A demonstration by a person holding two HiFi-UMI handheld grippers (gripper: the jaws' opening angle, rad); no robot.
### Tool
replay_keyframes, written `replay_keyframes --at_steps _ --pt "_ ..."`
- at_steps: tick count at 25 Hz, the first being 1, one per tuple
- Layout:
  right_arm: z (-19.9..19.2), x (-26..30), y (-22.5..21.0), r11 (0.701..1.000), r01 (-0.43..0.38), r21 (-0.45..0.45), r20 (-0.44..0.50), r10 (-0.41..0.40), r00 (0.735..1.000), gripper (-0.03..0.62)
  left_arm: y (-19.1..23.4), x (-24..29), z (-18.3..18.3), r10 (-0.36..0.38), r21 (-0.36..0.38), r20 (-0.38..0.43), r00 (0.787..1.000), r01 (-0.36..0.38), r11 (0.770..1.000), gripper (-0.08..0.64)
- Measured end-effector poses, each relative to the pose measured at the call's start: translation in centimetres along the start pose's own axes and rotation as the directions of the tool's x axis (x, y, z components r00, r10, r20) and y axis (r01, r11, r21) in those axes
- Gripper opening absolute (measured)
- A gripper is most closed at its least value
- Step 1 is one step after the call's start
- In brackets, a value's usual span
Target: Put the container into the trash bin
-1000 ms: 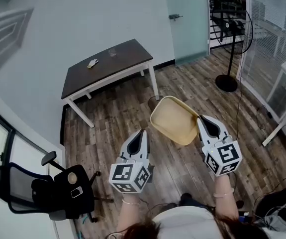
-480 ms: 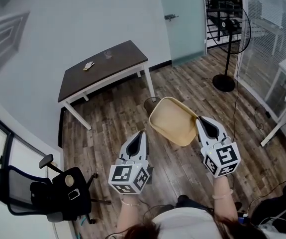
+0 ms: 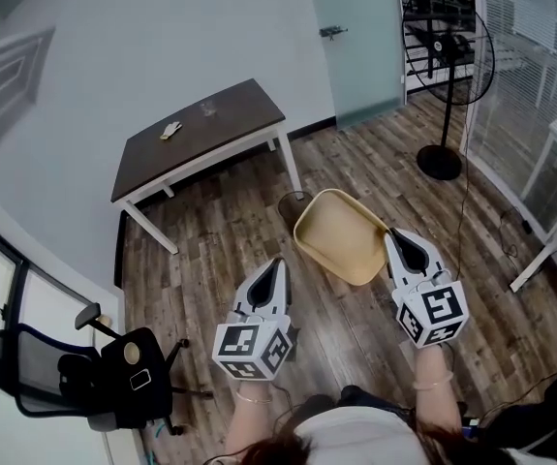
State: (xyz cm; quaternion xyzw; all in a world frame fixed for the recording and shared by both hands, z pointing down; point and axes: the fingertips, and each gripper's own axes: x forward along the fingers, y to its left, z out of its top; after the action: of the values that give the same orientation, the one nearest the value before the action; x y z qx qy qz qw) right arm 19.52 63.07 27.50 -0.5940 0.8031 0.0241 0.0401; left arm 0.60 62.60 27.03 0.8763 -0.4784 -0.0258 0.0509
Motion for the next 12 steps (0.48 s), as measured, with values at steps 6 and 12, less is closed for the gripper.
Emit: replay_keyframes --at_steps 6,12 --pt "-1.0 2.3 -1.9 1.000 -0.007 0.022 0.000 0.007 1.000 0.023 0.7 2.6 -0.5 0.014 -0.005 -0.015 1.000 -0.014 1.000 0.020" --pt "-2.1 5.8 -2.3 0.999 -0.023 0.023 -0.013 0.023 1.000 0.023 2.9 5.3 -0.8 0.022 -0.014 -0.014 1.000 -0.023 1.000 0.020"
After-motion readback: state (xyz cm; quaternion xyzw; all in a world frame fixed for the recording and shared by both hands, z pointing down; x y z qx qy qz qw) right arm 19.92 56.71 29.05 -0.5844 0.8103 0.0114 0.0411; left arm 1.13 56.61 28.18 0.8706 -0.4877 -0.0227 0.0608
